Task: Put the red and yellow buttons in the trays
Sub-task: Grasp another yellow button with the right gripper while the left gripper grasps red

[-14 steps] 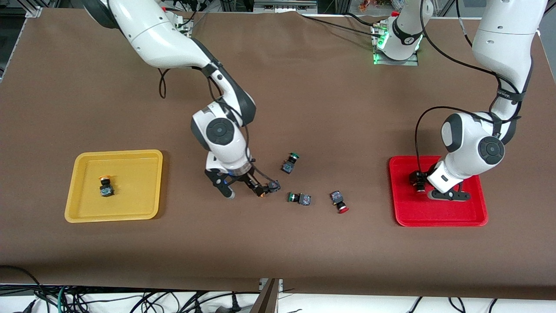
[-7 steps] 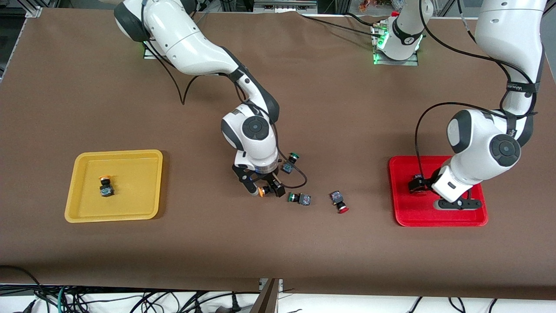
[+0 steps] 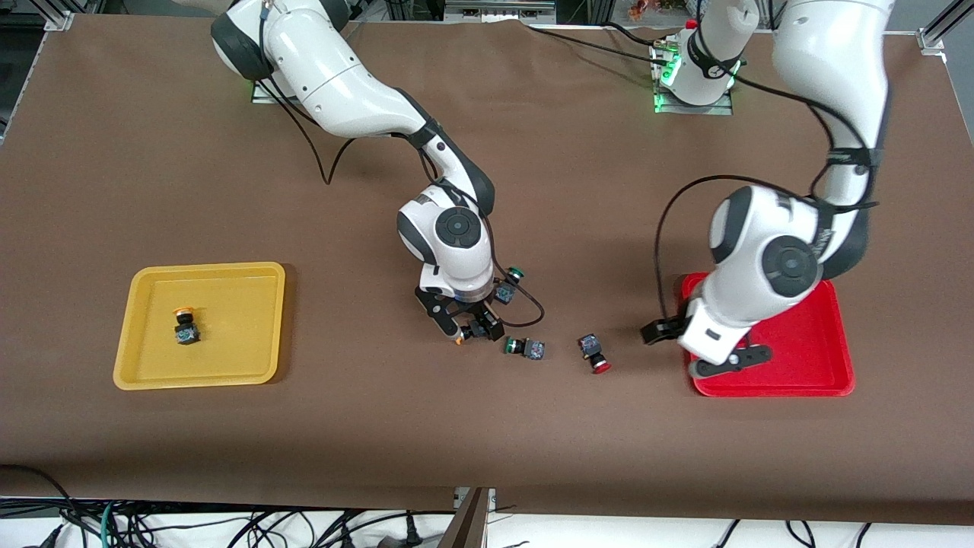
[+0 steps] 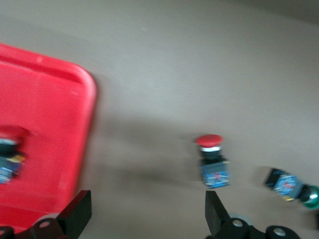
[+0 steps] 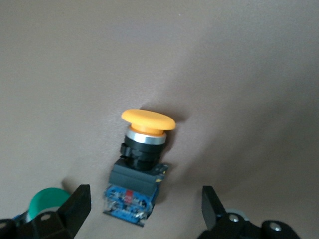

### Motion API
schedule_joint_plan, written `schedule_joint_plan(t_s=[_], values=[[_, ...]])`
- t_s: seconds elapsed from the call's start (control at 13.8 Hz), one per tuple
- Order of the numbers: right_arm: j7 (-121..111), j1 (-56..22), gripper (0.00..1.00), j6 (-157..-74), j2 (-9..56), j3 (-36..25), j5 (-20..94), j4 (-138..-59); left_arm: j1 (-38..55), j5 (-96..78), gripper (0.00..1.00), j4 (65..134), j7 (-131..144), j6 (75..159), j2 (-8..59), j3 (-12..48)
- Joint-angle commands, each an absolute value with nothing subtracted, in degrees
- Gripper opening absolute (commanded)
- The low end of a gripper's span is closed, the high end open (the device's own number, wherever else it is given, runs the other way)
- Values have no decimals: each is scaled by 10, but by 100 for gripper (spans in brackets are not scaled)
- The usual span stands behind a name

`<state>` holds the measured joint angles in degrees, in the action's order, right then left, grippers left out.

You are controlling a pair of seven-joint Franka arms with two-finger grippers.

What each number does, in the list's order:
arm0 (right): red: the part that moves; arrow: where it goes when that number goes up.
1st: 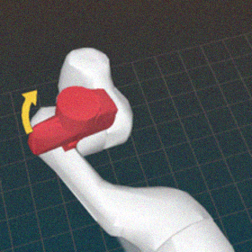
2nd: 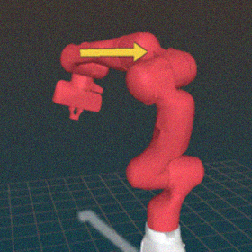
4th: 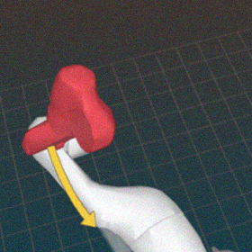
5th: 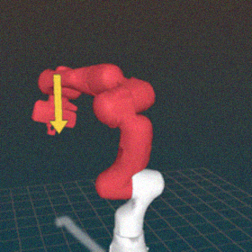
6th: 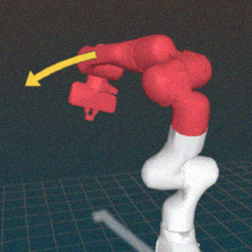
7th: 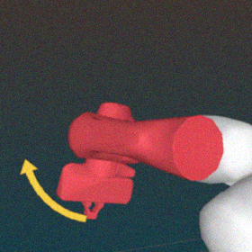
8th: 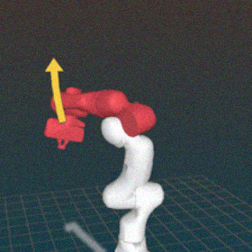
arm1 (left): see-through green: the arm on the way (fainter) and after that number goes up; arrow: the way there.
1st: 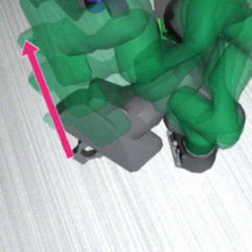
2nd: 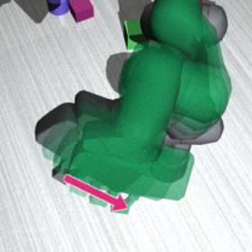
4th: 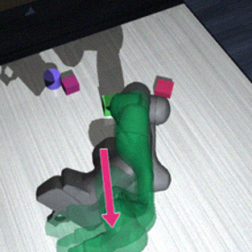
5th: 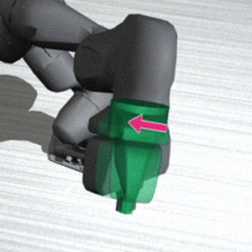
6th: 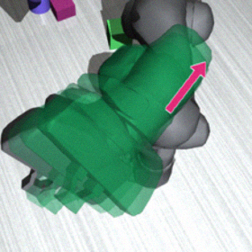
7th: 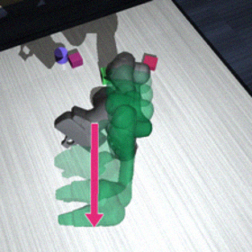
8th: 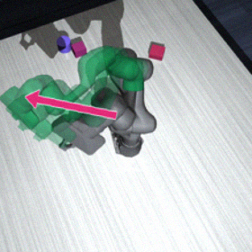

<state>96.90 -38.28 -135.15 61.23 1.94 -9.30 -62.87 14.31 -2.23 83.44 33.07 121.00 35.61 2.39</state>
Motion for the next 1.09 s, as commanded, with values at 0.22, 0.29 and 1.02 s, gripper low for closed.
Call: schedule_joint_plan(t_s=[0.22, 0.29, 1.02], values=[[965, -387, 22, -1347, 626, 15, -103, -607, 210, -18, 100, 696, 550, 1197, 488, 13], [960, -387, 12, -1346, 625, 15, -103, -607, 215, -17, 100, 692, 568, 1200, 504, 12], [703, -317, 5, -1197, 542, 16, -92, -616, 225, 16, 59, 696, 589, 1247, 559, 8]])
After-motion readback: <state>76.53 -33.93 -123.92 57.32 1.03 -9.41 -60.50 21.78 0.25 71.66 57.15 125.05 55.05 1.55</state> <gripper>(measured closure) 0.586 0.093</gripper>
